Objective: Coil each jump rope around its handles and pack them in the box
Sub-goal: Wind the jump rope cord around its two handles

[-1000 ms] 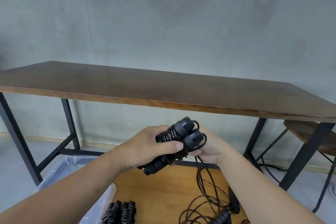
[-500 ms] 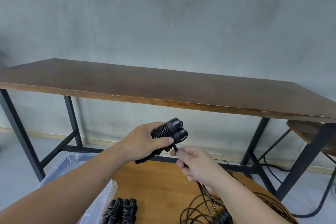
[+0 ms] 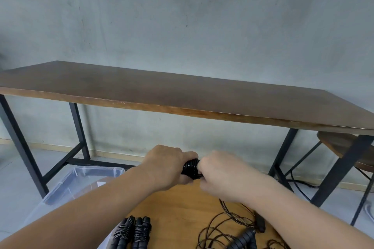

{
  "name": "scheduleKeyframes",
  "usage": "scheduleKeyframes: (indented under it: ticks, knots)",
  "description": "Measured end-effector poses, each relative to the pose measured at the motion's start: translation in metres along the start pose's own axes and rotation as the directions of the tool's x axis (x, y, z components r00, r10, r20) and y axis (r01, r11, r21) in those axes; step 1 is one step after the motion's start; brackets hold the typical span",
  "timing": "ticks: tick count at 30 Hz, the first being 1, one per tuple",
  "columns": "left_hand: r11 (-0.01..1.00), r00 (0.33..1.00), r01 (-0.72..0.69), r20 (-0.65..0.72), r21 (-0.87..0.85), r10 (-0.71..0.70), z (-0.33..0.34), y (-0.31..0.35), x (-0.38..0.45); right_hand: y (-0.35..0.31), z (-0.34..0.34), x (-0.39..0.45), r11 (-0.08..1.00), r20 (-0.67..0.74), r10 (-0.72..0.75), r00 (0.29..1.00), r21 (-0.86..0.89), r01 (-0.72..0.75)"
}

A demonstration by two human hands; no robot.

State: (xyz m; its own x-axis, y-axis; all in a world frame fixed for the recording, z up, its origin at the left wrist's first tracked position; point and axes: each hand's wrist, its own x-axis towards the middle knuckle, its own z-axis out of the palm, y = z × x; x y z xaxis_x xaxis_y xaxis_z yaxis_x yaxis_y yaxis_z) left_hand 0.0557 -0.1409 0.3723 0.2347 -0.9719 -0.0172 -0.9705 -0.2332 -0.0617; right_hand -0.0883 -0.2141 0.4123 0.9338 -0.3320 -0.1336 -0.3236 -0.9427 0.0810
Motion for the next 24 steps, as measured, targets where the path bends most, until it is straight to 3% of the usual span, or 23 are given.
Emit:
scheduleKeyframes:
  ticks: [4, 6, 8, 11, 14, 18, 21, 24]
  knots:
    - [0.998, 0.998, -0.057, 0.018, 0.008, 0.057, -0.002, 0.004, -0.002, 0.017, -0.026, 0.002, 0.99, 0.004, -0.11, 0.994, -0.089, 0.11]
    - [0.994, 0.997, -0.074, 0.012, -0.081, 0.075, -0.004, 0.002, -0.007, 0.033, -0.033, 0.007, 0.99, 0.031, -0.13, 0.991, 0.062, 0.128]
    - [0.962, 0.994, -0.097, 0.018, -0.256, 0.105, -0.006, 0.001, -0.012, 0.05, -0.035, 0.013, 0.937, 0.085, -0.147, 0.985, 0.332, 0.111]
    - [0.826, 0.987, -0.121, 0.023, -0.551, 0.16, -0.009, 0.003, -0.017, 0.068, -0.033, 0.019, 0.786, 0.103, -0.184, 0.977, 0.613, 0.083]
    - [0.676, 0.981, -0.114, 0.027, -0.728, 0.195, -0.015, 0.002, -0.02, 0.078, -0.026, 0.022, 0.638, 0.063, -0.201, 0.978, 0.766, 0.081]
    - [0.547, 0.972, -0.089, 0.047, -0.832, 0.229, -0.019, 0.0, -0.022, 0.084, -0.007, 0.028, 0.43, 0.074, -0.237, 0.969, 0.902, 0.037]
    - [0.51, 0.977, -0.086, 0.027, -0.856, 0.211, -0.017, -0.001, -0.021, 0.085, 0.012, 0.033, 0.209, 0.05, -0.256, 0.965, 0.978, 0.005]
    - [0.441, 0.986, -0.097, -0.026, -0.892, 0.165, -0.017, 0.0, -0.023, 0.087, 0.034, 0.037, 0.004, 0.038, -0.173, 0.984, 0.999, -0.038]
